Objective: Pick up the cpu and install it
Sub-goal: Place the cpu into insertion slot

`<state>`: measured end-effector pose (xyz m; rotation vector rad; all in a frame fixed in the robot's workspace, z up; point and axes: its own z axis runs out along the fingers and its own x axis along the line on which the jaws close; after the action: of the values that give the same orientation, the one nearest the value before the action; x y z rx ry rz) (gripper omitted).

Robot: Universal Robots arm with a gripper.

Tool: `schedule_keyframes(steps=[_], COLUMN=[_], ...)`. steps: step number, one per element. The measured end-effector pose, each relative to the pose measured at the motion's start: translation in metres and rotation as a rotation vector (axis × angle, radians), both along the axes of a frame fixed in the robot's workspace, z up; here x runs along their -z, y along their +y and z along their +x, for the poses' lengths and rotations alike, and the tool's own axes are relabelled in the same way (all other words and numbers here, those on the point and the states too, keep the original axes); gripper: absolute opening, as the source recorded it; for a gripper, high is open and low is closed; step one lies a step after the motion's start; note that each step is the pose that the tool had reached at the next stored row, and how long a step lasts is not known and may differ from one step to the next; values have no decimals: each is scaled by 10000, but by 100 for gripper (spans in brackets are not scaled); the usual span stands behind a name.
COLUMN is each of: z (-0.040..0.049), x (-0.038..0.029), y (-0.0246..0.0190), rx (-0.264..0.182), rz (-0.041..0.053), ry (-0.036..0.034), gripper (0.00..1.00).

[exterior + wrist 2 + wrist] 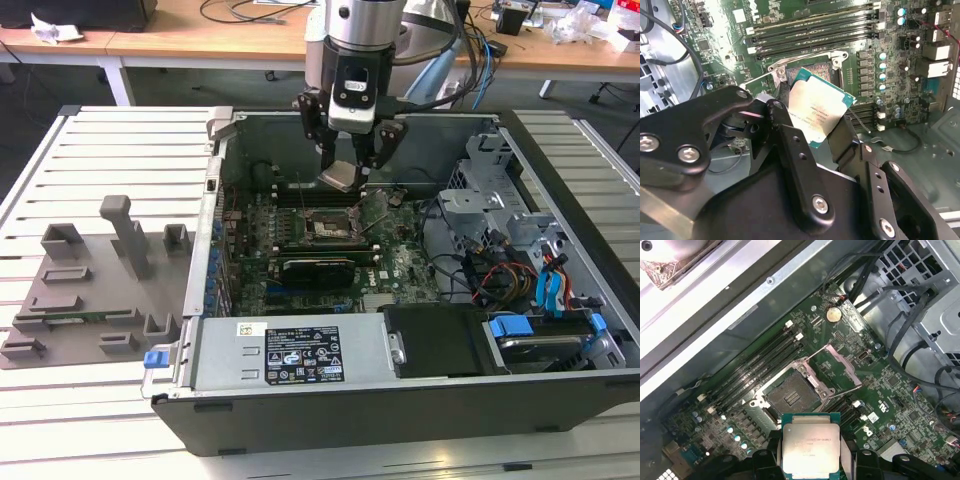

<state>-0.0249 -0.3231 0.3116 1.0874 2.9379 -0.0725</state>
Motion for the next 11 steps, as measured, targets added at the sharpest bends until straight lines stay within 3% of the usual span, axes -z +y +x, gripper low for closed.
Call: schedule_keyframes(steps=[11], z=[0], x=[4], y=[0], rx=[607], rz=[0], ry=[0], gripper=[55])
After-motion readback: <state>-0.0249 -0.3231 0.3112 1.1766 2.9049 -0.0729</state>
